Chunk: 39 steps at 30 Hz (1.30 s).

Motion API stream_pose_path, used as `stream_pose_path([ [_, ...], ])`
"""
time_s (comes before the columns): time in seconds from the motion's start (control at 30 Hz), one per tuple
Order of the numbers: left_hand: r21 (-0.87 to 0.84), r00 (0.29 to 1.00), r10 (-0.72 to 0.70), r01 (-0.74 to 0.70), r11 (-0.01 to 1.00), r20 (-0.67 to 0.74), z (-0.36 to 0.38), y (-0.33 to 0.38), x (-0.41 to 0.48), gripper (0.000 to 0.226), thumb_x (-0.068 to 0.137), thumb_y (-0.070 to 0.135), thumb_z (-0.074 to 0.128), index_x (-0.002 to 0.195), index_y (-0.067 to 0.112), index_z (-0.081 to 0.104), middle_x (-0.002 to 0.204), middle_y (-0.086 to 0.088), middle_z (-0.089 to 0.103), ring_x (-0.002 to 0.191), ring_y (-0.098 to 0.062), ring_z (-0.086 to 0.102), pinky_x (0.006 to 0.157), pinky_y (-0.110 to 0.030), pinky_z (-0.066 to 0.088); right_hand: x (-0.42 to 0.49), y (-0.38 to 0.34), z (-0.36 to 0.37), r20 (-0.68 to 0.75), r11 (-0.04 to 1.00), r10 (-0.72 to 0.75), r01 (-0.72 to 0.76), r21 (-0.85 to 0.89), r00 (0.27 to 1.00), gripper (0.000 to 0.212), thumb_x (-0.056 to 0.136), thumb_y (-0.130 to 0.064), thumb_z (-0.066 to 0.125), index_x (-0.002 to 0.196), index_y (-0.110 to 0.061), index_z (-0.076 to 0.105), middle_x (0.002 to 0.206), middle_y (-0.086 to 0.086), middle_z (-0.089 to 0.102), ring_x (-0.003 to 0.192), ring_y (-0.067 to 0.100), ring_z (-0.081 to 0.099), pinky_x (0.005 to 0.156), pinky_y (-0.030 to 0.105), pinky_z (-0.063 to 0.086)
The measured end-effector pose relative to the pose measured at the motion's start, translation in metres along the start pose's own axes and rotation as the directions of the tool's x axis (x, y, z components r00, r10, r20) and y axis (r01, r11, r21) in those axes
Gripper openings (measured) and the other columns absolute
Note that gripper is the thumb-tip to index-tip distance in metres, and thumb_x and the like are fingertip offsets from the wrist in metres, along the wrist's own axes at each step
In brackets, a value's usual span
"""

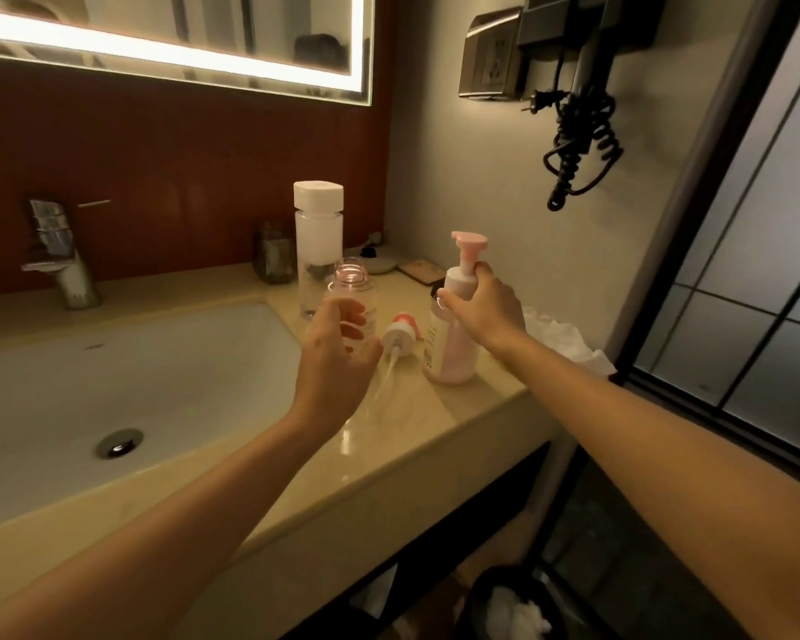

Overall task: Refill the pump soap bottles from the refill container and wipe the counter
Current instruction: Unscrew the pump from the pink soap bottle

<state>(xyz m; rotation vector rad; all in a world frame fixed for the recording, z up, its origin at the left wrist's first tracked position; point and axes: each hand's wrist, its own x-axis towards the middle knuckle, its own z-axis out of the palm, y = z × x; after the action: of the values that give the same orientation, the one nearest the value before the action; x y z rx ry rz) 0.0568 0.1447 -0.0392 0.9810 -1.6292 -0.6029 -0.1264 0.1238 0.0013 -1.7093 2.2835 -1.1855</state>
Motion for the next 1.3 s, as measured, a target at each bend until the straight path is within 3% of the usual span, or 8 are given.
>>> stream_pose_path([
  [0.2, -0.021, 0.984, -0.07, 0.075, 0.997, 0.165, -0.026, 0.002, -0.028, 0.047, 0.082, 0.017, 0.067, 0.122, 0.017, 0.042, 0.114, 0.002, 0.05, 0.102, -0.012, 0.052, 0.08, -0.018, 0.046, -0.057, -0.037, 0.001, 0.05, 0.993, -0.105, 0.107, -0.041, 0.993, 0.055, 0.086, -0.044, 0.058, 0.131, -0.016, 0.043, 0.126, 0.004, 0.057, 0.109, 0.023, 0.058, 0.08, 0.031, 0.046],
  [0.33, 0.026, 0.967, -0.087, 0.083, 0.996, 0.24, -0.047, -0.009, -0.044, 0.072, 0.078, 0.02, 0.072, 0.137, 0.018, 0.031, 0.125, 0.005, 0.045, 0.111, -0.009, 0.046, 0.091, -0.023, 0.041, -0.088, -0.077, 0.012, 0.123, 0.972, -0.216, 0.225, -0.064, 0.969, 0.055, 0.086, -0.047, 0.057, 0.129, -0.016, 0.042, 0.119, 0.003, 0.06, 0.101, 0.021, 0.06, 0.072, 0.027, 0.044],
  [0.5, -0.063, 0.947, -0.21, 0.231, 0.971, 0.242, -0.069, -0.018, -0.054, 0.086, 0.071, 0.023, 0.078, 0.139, 0.025, 0.026, 0.132, 0.003, 0.043, 0.117, -0.014, 0.045, 0.098, -0.036, 0.045, -0.115, -0.107, 0.026, 0.143, 0.948, -0.302, 0.312, -0.06, 0.943, 0.056, 0.087, -0.051, 0.054, 0.131, -0.018, 0.04, 0.117, 0.003, 0.061, 0.102, 0.022, 0.061, 0.081, 0.031, 0.047],
  [0.77, -0.15, 0.961, -0.208, 0.237, 0.96, 0.184, -0.081, -0.032, -0.065, 0.069, 0.069, 0.022, 0.079, 0.122, 0.024, 0.036, 0.105, 0.014, 0.054, 0.093, -0.001, 0.056, 0.067, -0.013, 0.048, -0.127, -0.123, 0.032, 0.204, 0.925, -0.375, 0.379, 0.017, 0.904, 0.061, 0.083, -0.055, 0.057, 0.129, -0.018, 0.041, 0.122, 0.002, 0.057, 0.108, 0.022, 0.057, 0.085, 0.036, 0.049],
  [0.87, -0.125, 0.968, -0.204, 0.223, 0.967, 0.145, -0.079, -0.035, -0.065, 0.067, 0.068, 0.023, 0.081, 0.119, 0.024, 0.038, 0.1, 0.016, 0.055, 0.089, 0.0, 0.057, 0.069, -0.016, 0.049, -0.121, -0.121, 0.031, 0.184, 0.933, -0.354, 0.36, -0.001, 0.917, 0.074, 0.074, -0.066, 0.055, 0.131, -0.02, 0.042, 0.126, 0.003, 0.047, 0.116, 0.02, 0.047, 0.088, 0.033, 0.041],
  [0.97, -0.103, 0.974, -0.194, 0.206, 0.973, 0.114, -0.079, -0.038, -0.065, 0.067, 0.066, 0.024, 0.082, 0.118, 0.023, 0.04, 0.099, 0.016, 0.057, 0.089, -0.001, 0.057, 0.074, -0.023, 0.05, -0.115, -0.126, 0.032, 0.094, 0.945, -0.315, 0.303, 0.127, 0.944, 0.084, 0.063, -0.073, 0.056, 0.126, -0.019, 0.047, 0.119, 0.005, 0.05, 0.108, 0.021, 0.051, 0.088, 0.04, 0.049],
  [1.13, -0.096, 0.975, -0.191, 0.202, 0.975, 0.114, -0.079, -0.039, -0.065, 0.074, 0.065, 0.024, 0.082, 0.123, 0.021, 0.037, 0.108, 0.006, 0.057, 0.096, -0.011, 0.057, 0.073, -0.018, 0.048, -0.115, -0.129, 0.033, 0.086, 0.911, -0.334, 0.298, 0.286, 0.939, 0.058, 0.077, -0.042, 0.069, 0.123, -0.013, 0.051, 0.111, 0.003, 0.057, 0.095, 0.014, 0.054, 0.082, 0.03, 0.051],
  [1.3, -0.077, 0.977, -0.184, 0.193, 0.978, 0.107, -0.078, -0.04, -0.065, 0.075, 0.065, 0.024, 0.082, 0.124, 0.021, 0.036, 0.104, 0.01, 0.056, 0.094, -0.01, 0.057, 0.07, -0.014, 0.047, -0.115, -0.126, 0.025, 0.281, 0.849, -0.321, 0.144, 0.508, 0.904, 0.041, 0.088, -0.02, 0.058, 0.128, -0.013, 0.049, 0.108, -0.001, 0.054, 0.099, 0.015, 0.054, 0.088, 0.032, 0.051],
])
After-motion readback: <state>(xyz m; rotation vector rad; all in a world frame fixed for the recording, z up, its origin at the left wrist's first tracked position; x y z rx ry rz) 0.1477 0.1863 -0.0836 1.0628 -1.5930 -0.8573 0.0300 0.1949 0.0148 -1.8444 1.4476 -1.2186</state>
